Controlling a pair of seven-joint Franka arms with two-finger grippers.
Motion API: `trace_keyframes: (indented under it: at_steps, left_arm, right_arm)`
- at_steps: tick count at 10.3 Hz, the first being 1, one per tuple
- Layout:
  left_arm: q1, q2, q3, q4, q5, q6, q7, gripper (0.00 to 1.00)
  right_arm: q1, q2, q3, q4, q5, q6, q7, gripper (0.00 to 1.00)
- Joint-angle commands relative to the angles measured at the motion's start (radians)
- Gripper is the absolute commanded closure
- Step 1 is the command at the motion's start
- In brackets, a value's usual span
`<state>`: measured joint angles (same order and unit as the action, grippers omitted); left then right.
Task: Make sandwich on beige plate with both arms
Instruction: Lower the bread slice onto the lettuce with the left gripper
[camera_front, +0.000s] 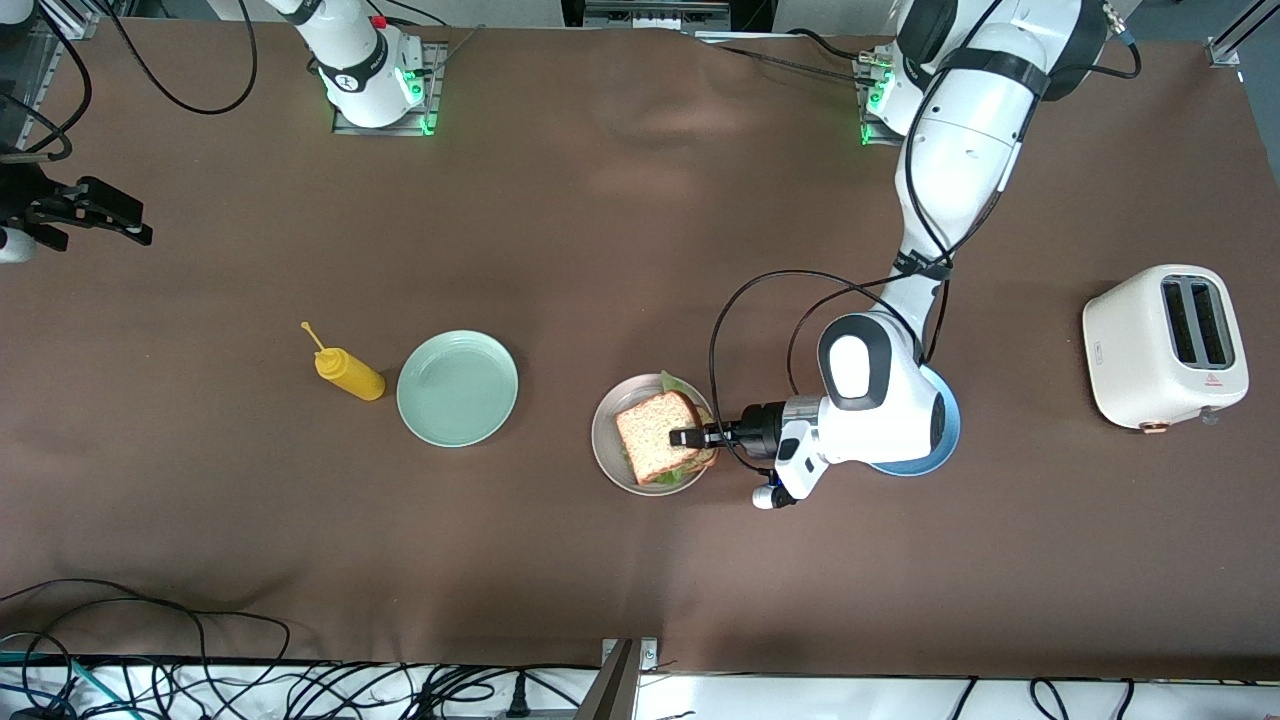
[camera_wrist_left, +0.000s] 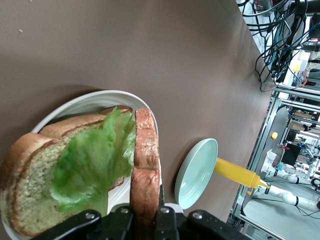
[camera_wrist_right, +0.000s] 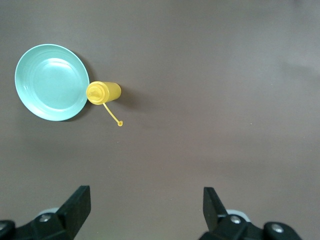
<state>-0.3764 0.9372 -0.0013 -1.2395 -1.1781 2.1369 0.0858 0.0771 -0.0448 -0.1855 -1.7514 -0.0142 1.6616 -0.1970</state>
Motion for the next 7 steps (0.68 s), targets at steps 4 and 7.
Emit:
trace_keyframes:
  at_steps: [4,7]
  left_arm:
    - [-0.019,0.035,0.007,0.044,-0.037,0.020,-0.003,0.59]
    - [-0.012,0.034,0.018,0.043,0.010,0.018,0.008,0.40]
  right_arm:
    - [-0.003,0.002,0.001,0.020,-0.013,-0.022,0.001,0.00]
    - [-0.003,0.002,0.001,0.021,-0.013,-0.022,0.002,0.00]
